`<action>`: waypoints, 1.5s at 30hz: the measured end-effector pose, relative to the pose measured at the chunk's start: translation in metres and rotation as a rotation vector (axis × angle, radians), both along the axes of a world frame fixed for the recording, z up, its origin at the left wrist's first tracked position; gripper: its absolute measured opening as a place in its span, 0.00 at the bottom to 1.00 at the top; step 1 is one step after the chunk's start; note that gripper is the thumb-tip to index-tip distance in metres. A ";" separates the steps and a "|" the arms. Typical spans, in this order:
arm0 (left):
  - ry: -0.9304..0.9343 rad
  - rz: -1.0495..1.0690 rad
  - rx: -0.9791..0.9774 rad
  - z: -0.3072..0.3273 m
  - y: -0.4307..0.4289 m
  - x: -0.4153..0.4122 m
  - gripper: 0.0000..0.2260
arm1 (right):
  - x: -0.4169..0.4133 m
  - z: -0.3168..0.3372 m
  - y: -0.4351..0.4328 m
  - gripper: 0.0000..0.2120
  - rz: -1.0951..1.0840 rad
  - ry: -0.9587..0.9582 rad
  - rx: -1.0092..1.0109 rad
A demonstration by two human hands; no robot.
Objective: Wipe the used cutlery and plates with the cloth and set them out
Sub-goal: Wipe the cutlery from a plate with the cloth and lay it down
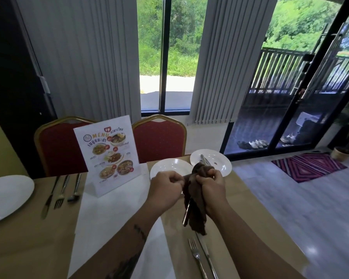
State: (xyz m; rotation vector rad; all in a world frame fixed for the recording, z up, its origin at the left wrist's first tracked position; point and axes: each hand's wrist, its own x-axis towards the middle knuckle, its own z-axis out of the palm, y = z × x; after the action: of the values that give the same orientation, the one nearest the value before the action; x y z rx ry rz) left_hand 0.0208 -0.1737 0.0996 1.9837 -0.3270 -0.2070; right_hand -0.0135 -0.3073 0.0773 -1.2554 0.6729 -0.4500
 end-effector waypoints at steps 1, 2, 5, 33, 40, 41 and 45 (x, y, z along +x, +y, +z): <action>-0.060 0.052 0.019 0.006 -0.001 0.005 0.06 | -0.002 0.001 0.000 0.10 0.016 0.004 -0.056; -0.102 0.073 0.028 0.012 -0.003 0.011 0.06 | -0.004 0.003 0.002 0.11 0.031 0.004 -0.116; -0.136 -0.023 0.105 0.028 -0.013 0.026 0.04 | -0.006 0.004 0.006 0.11 0.072 -0.028 -0.247; 0.025 0.341 -0.071 0.016 0.009 0.080 0.05 | -0.021 -0.001 -0.004 0.15 0.541 0.089 -0.612; 0.039 0.293 -0.024 -0.012 0.012 0.071 0.06 | -0.020 -0.011 -0.007 0.14 0.465 0.131 -0.589; 0.024 0.275 -0.015 -0.016 0.009 0.068 0.06 | -0.017 -0.011 -0.003 0.14 0.450 0.115 -0.575; 0.029 0.244 -0.034 -0.030 0.001 0.062 0.06 | -0.010 -0.022 0.004 0.16 0.441 0.131 -0.664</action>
State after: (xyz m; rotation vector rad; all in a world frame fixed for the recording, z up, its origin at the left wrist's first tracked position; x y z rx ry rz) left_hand 0.0826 -0.1725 0.0696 1.9653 -0.0677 -0.0733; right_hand -0.0236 -0.3031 0.0553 -2.0207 0.3349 -0.2237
